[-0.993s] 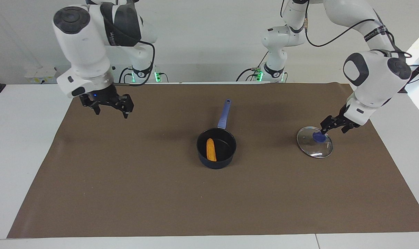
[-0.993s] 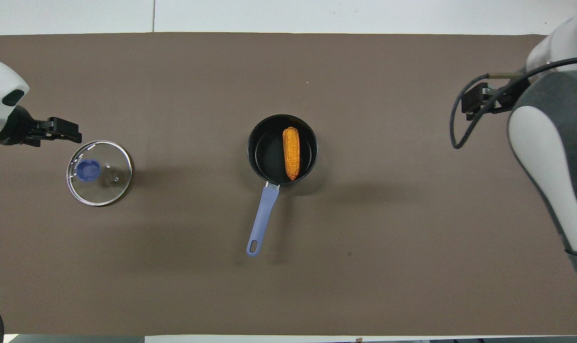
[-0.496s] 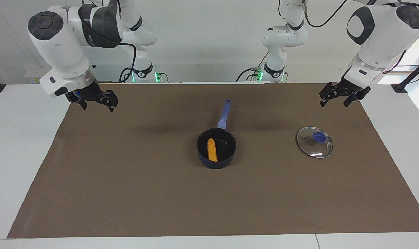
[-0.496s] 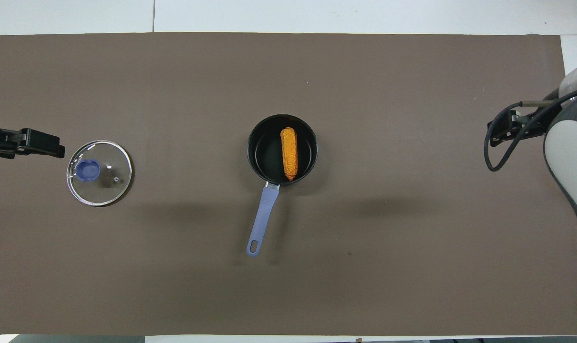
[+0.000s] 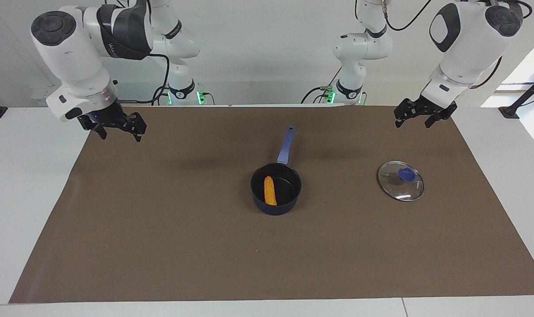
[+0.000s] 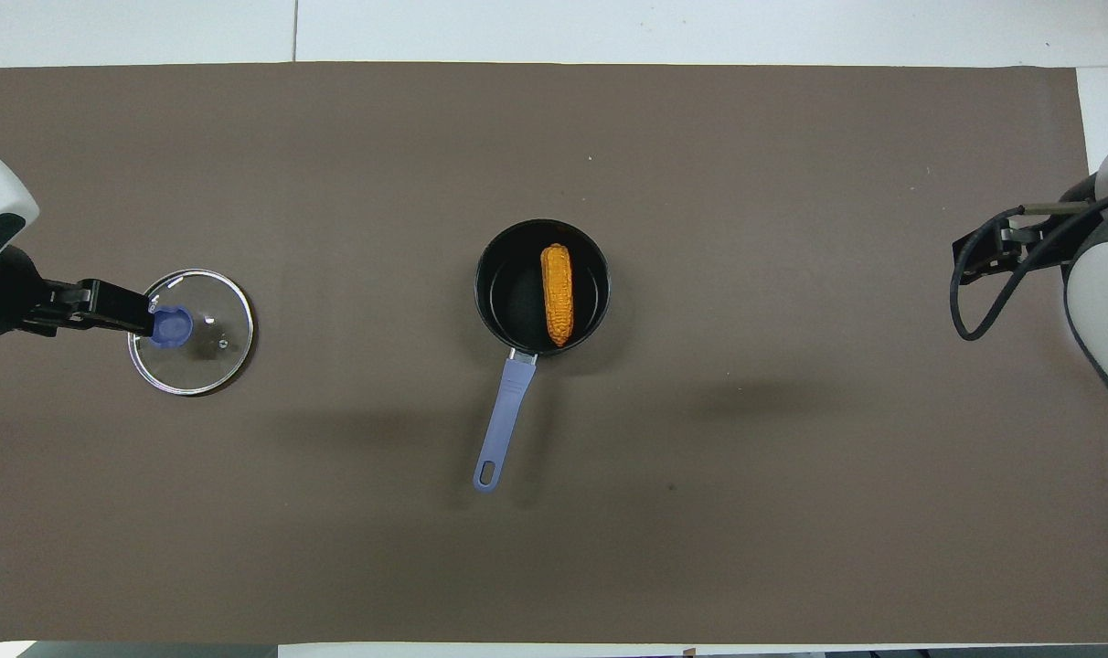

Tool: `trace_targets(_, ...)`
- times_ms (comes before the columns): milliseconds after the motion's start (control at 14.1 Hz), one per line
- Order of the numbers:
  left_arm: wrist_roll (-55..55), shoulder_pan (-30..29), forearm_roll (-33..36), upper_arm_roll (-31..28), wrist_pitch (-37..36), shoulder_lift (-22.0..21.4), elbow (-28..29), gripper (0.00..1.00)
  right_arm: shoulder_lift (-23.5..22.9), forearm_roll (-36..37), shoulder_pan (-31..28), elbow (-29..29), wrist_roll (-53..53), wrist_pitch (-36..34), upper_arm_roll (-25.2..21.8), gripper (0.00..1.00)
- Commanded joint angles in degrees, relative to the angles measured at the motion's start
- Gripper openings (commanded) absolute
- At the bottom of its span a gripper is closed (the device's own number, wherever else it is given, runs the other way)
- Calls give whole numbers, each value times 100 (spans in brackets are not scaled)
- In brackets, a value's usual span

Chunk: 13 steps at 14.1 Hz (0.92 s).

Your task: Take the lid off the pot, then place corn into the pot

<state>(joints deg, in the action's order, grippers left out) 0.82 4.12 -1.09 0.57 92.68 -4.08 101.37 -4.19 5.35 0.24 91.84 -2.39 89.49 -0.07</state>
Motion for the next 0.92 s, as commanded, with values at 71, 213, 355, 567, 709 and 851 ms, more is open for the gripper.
trace_targets(71, -82, 248, 100, -286, -338, 135, -591, 100, 339, -122, -77, 387, 248, -72, 16, 100)
trace_targets(213, -91, 247, 100, -286, -295, 57, -452, 100, 419, -201, -68, 510, 291, -63, -10, 100)
trace_targets(355, -91, 265, 100, -277, -259, -84, -215, 100, 384, -210, -94, 458, 336, 77, -10, 100)
trace_targets(567, -91, 204, 100, -207, -67, -120, -82, 100, 357, -201, -68, 405, 274, 244, -1, 100)
trace_targets(709, -91, 204, 100, -198, -57, -102, -100, 100, 357, -210, -94, 396, 274, 253, -1, 100)
trace_targets(851, -91, 212, 100, -198, -83, -102, -108, 100, 349, -219, -86, 301, 265, 244, -1, 100)
